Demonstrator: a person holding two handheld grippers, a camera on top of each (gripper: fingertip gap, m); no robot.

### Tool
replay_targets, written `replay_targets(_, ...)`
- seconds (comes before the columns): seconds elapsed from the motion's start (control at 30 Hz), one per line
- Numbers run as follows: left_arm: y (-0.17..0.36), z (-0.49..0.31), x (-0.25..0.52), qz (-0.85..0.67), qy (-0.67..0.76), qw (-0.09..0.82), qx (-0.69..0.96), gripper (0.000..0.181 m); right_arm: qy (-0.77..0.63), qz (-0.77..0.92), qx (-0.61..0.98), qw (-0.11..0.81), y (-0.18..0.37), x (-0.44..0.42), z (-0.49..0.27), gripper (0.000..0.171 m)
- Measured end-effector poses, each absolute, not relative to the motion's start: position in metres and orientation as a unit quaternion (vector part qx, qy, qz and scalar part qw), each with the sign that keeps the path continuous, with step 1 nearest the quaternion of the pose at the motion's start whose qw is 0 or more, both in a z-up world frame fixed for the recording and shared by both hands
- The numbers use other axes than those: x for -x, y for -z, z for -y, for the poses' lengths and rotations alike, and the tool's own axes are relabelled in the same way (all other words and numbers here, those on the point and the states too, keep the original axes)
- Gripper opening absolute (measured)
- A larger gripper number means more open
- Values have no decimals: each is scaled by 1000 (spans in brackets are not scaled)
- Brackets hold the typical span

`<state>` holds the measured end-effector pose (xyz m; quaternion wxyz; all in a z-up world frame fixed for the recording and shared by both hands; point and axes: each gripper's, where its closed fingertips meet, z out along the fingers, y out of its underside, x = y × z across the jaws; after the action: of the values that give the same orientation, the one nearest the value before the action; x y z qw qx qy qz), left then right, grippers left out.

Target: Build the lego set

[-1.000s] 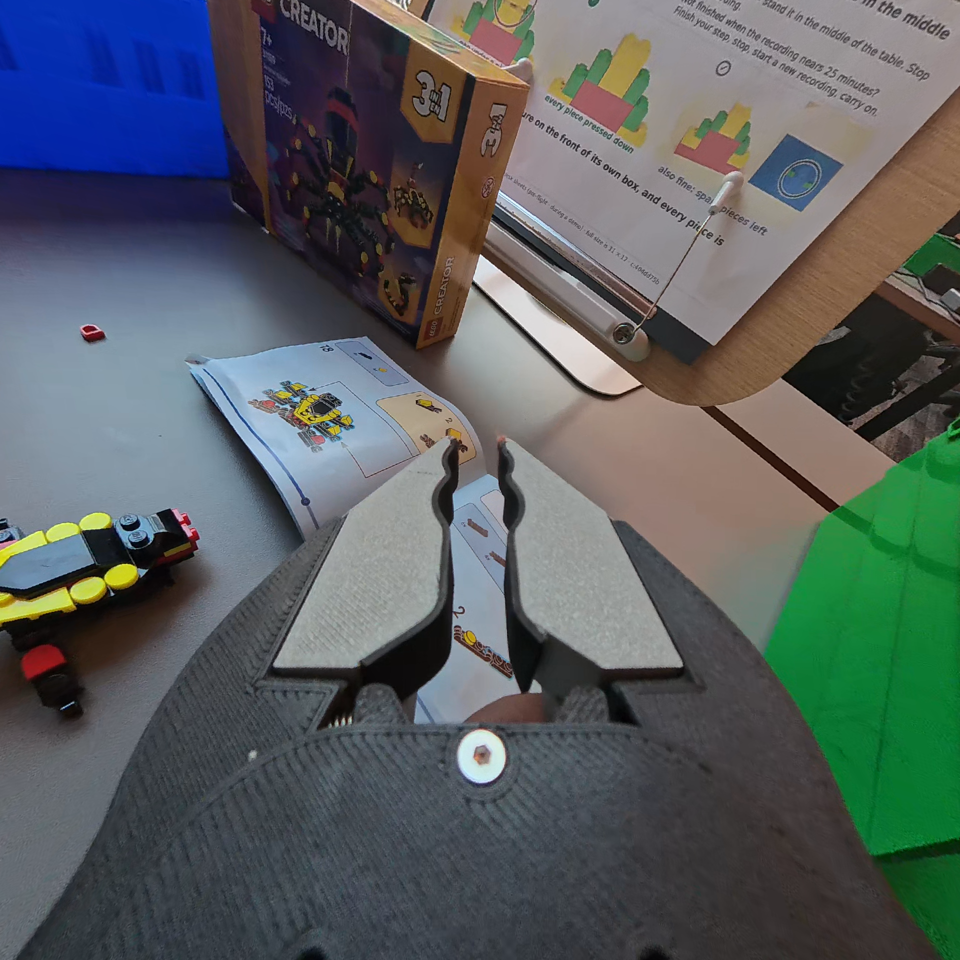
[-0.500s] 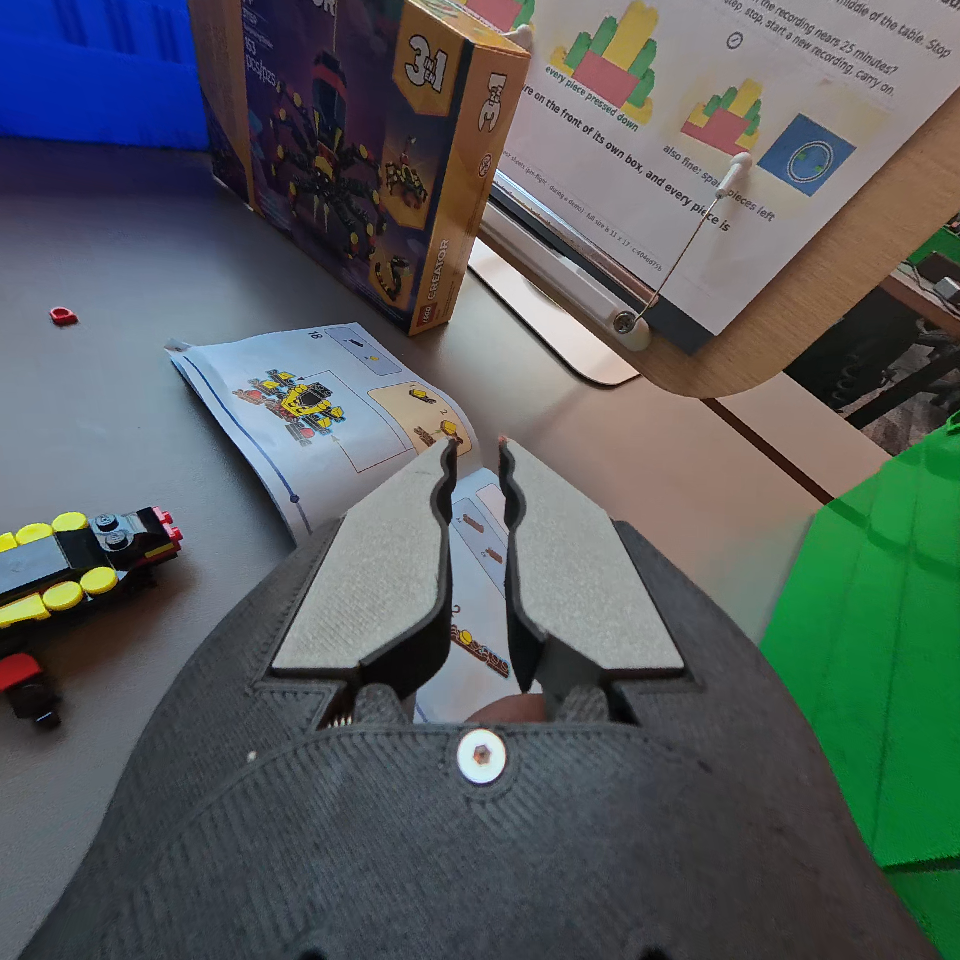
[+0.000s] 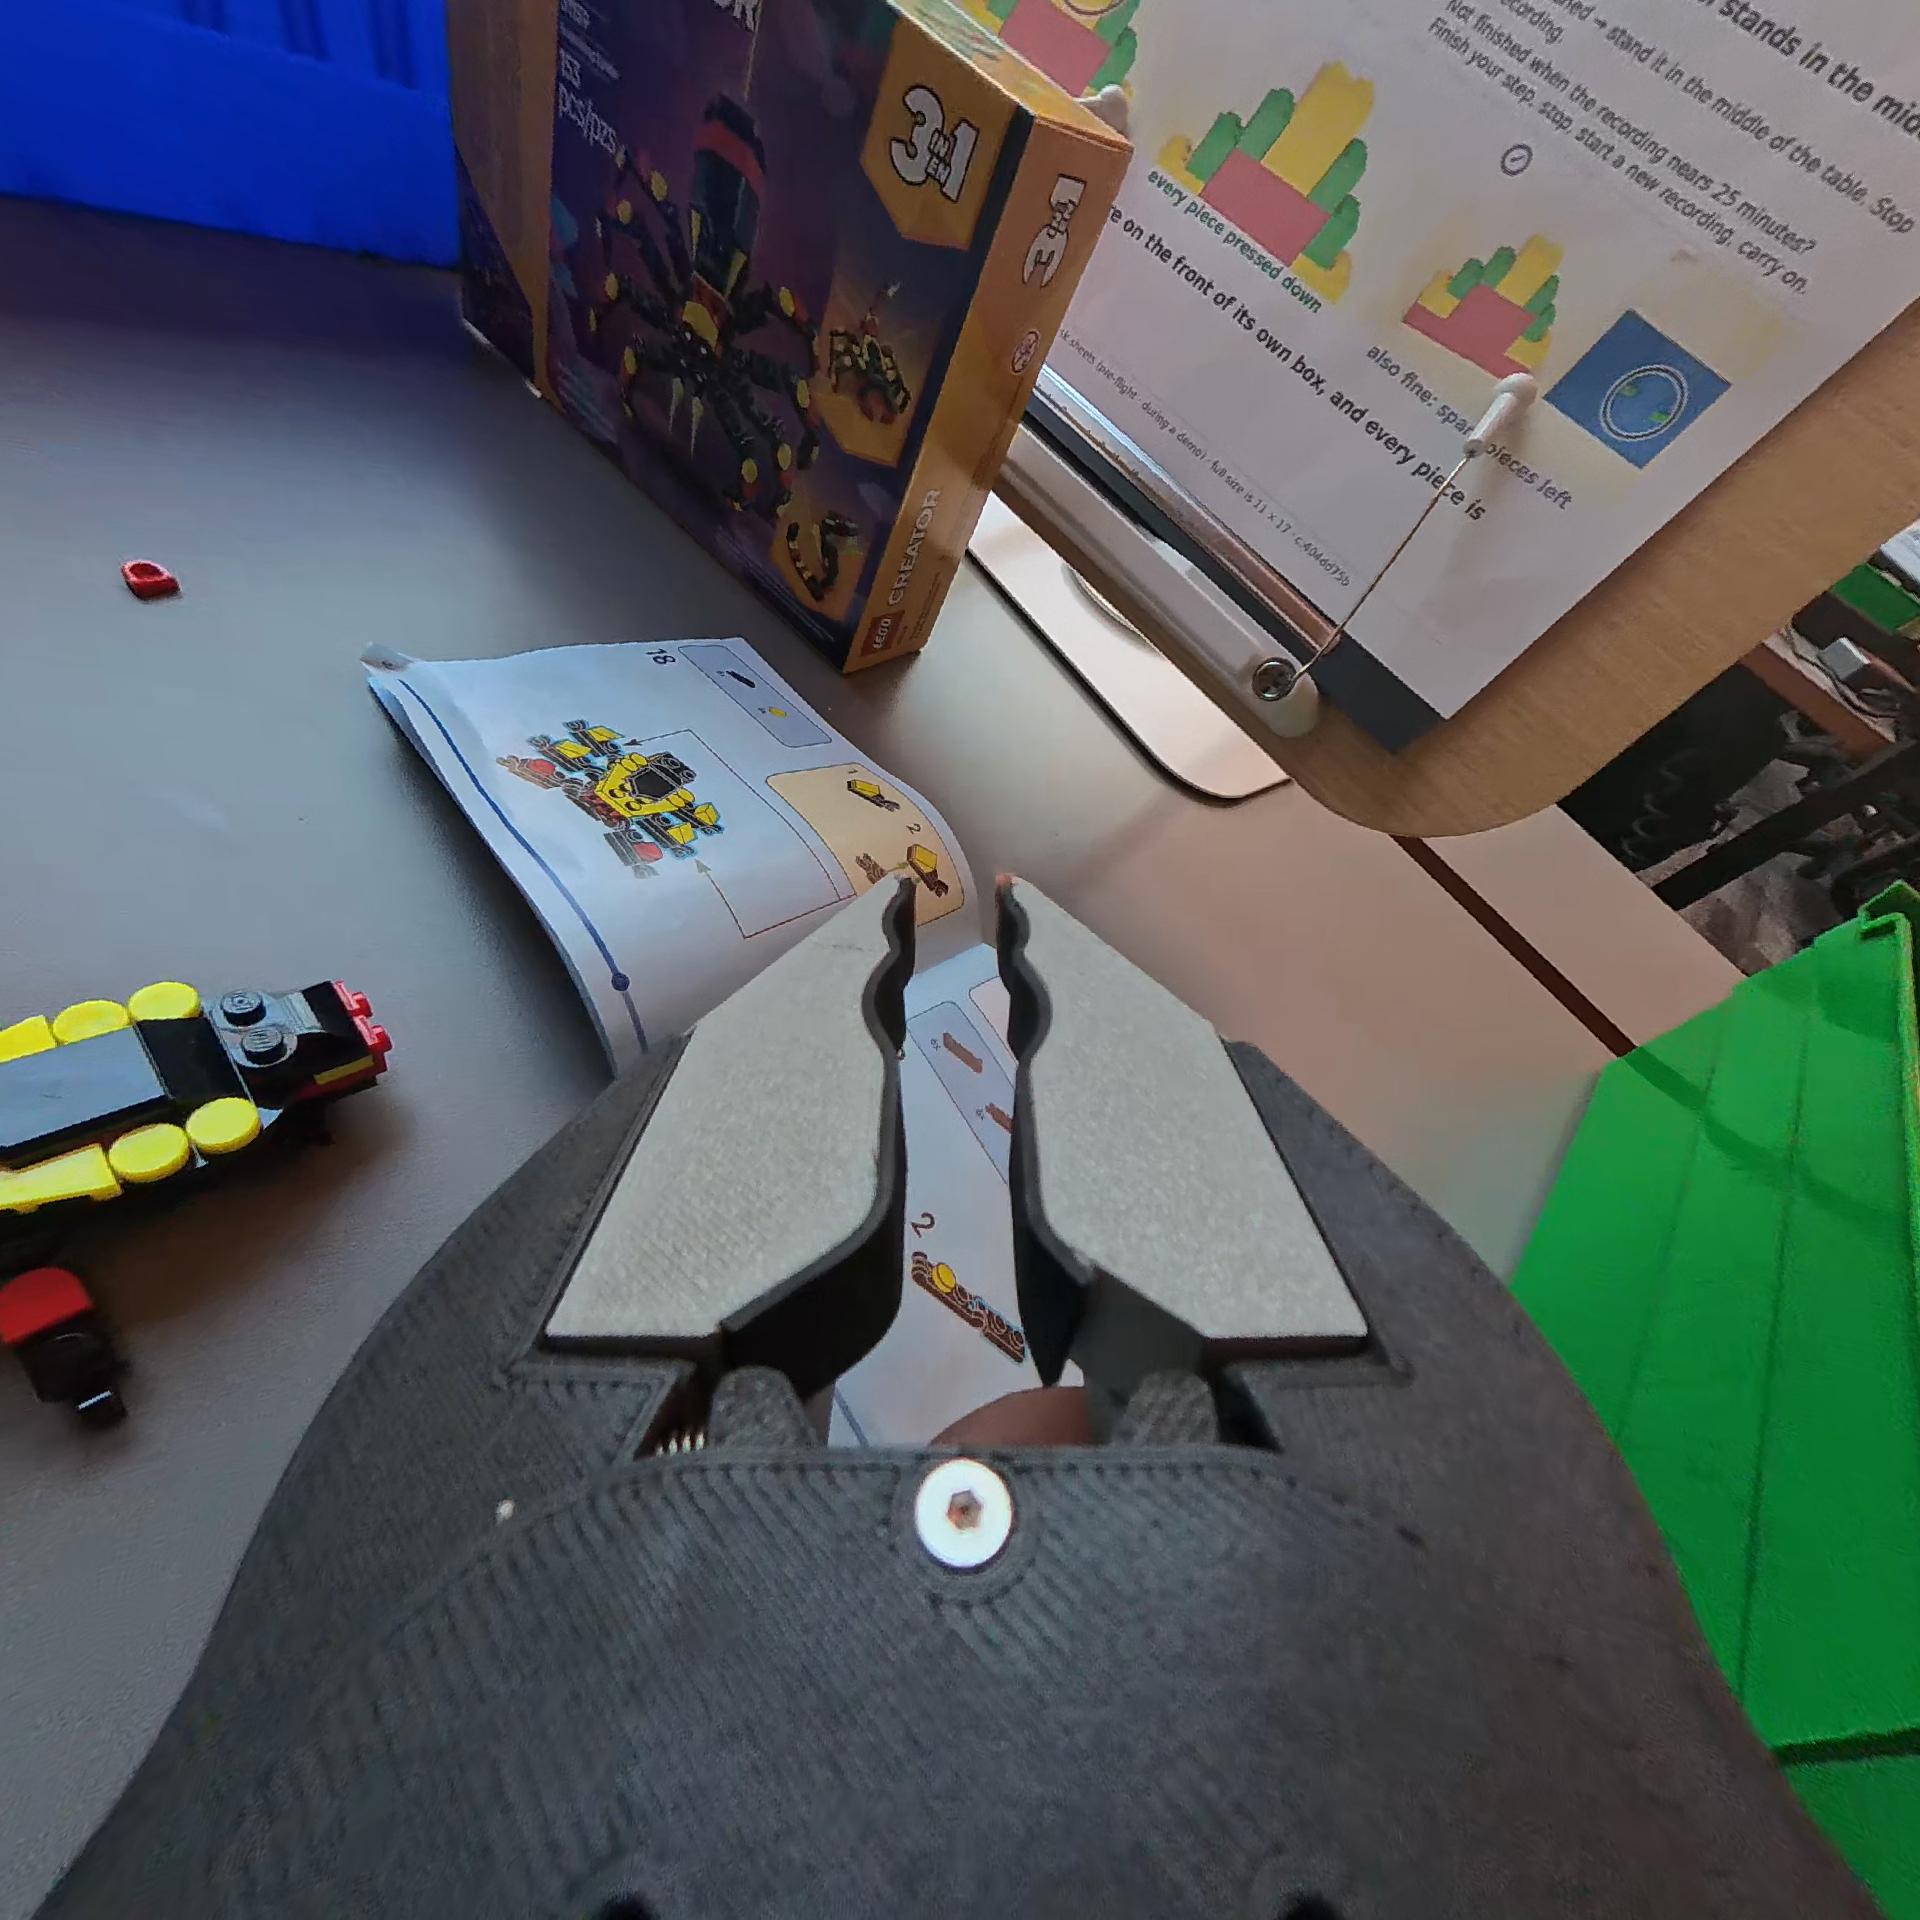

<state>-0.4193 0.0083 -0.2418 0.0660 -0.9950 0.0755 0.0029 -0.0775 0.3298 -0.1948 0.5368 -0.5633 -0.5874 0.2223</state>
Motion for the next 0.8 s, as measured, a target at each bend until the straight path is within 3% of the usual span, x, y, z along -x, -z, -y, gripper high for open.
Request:
replay_targets(0.07, 247, -4, 422, -69, -14, 45, 996, 15, -228, 584, 563, 538, 193, 77, -330, 11)
replay_targets(0.23, 247, -9, 426, -61, -22, 44, 997, 4, -235, 582, 561, 540, 191, 76, -329, 11)
replay_targets(0.6, 239, -15, 432, -65, -52, 65, 994, 3, -232, 589, 554, 541, 192, 77, -326, 11)
replay_targets(0.7, 205, -36, 443, -47, -125, 140, 981, 3, -231, 591, 554, 539, 192, 77, -326, 11)
replay_targets(0.8, 148, -81, 407, -64, -120, 309, 941, 3, -233, 590, 556, 536, 193, 77, -326, 11)
